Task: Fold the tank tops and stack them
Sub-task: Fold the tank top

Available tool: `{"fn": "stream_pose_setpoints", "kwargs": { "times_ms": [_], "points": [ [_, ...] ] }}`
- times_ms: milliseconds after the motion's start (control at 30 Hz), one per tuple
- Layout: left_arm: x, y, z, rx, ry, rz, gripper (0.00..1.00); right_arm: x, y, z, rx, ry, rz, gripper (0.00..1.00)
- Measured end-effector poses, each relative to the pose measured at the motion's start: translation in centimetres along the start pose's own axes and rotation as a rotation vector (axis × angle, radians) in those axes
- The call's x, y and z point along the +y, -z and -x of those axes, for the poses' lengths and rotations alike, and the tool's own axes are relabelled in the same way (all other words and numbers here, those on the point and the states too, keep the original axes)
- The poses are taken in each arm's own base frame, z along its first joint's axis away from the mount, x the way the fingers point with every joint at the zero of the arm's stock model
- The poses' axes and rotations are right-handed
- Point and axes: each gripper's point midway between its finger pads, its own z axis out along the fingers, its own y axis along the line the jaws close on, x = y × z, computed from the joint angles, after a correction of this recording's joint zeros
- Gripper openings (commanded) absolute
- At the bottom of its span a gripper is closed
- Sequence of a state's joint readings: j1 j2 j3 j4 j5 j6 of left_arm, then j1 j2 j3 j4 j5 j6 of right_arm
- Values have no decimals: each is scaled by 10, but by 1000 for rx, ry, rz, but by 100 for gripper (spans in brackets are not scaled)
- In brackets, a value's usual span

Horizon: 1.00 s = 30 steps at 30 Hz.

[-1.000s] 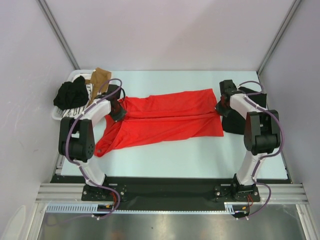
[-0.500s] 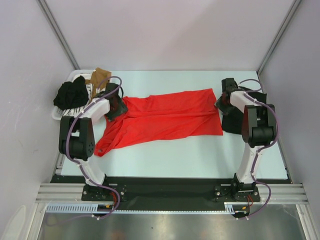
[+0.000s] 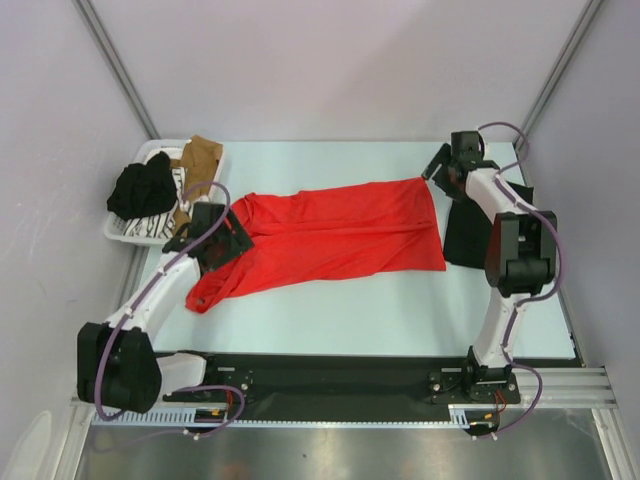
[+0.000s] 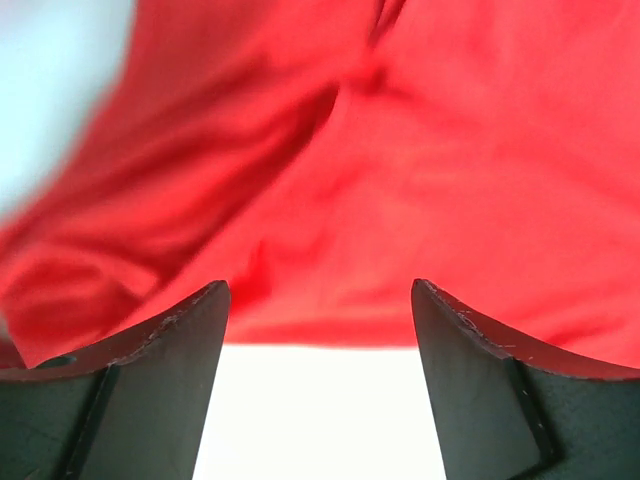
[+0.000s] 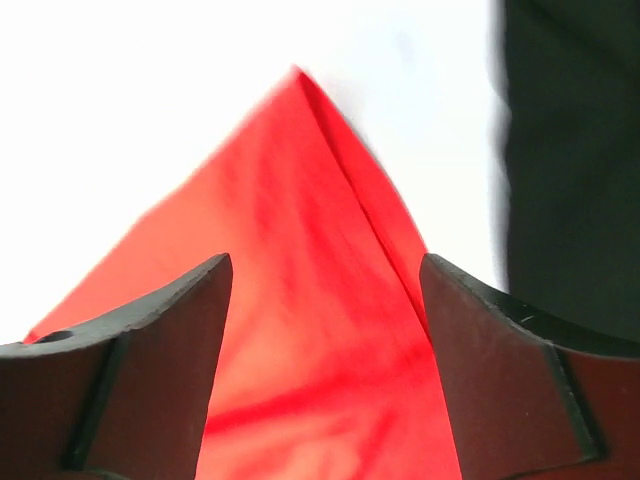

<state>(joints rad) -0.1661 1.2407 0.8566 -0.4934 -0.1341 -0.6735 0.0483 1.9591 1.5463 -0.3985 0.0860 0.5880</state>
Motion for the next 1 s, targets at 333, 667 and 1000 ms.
{"fn": "stream_pose_setpoints", "kwargs": {
  "times_ms": [333, 667, 1000],
  "points": [
    [62, 9, -102, 205, 100, 124, 100, 15, -68, -9, 75, 112, 4, 76],
    [70, -8, -108, 203, 196, 191, 98, 9, -85, -36, 129, 190, -66, 42],
    [59, -39, -72, 124, 278, 230, 94, -13, -67, -56, 109, 182, -111, 17]
  ]
}}
